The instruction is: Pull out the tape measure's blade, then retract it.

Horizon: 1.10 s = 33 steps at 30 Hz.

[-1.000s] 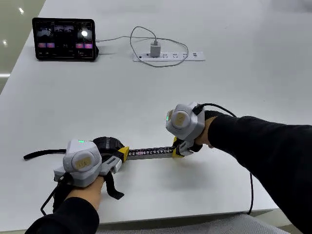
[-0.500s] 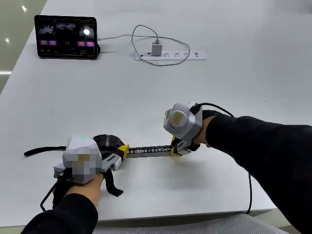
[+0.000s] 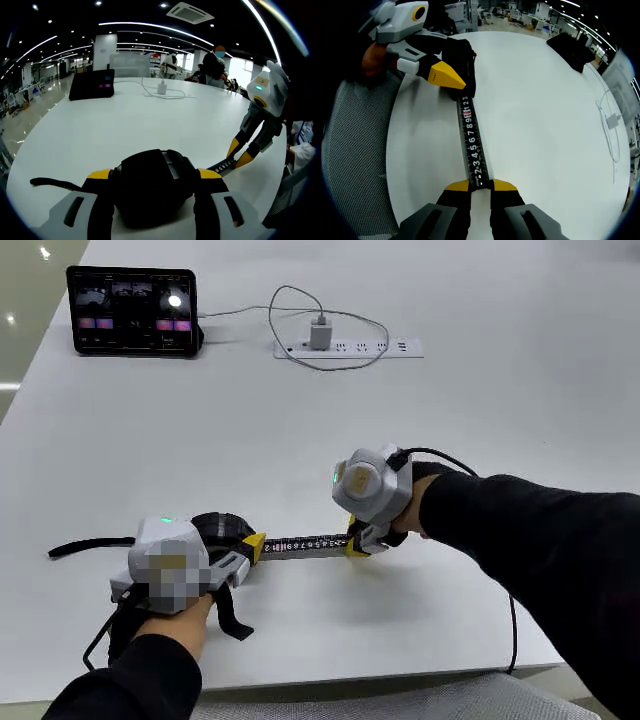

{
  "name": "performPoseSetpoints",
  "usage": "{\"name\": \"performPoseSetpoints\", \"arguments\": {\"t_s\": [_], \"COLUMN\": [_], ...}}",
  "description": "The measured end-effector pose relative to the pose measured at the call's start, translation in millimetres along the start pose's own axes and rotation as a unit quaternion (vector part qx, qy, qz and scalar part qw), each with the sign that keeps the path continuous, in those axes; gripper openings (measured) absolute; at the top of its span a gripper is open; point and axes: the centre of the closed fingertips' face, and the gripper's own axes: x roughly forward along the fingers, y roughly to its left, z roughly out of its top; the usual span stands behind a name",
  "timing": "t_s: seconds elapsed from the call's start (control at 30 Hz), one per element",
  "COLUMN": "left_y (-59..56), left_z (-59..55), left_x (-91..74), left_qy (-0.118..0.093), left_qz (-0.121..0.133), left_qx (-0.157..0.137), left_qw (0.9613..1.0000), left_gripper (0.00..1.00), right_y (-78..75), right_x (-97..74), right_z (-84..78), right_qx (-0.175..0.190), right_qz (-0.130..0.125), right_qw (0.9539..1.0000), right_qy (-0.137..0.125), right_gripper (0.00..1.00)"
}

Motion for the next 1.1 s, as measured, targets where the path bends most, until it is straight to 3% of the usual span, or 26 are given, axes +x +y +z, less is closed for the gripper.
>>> {"name": "performPoseSetpoints", "arguments": {"t_s": [1.1], "left_y": [0.6], "left_z": [-0.9], "left_x": [0.2], "left_qy": [0.001], "left_qz": [-0.004], "left_qx": [-0.011], "left_qw": [0.9999], "left_gripper": [0.60], "right_y": [2.0], "right_x": [3.9], "right_z": [10.0], "right_qx": [0.002], "right_qz": [0.003], "right_qw": [1.0000], "right_qy": [0.001], "right_gripper": [0.10]}}
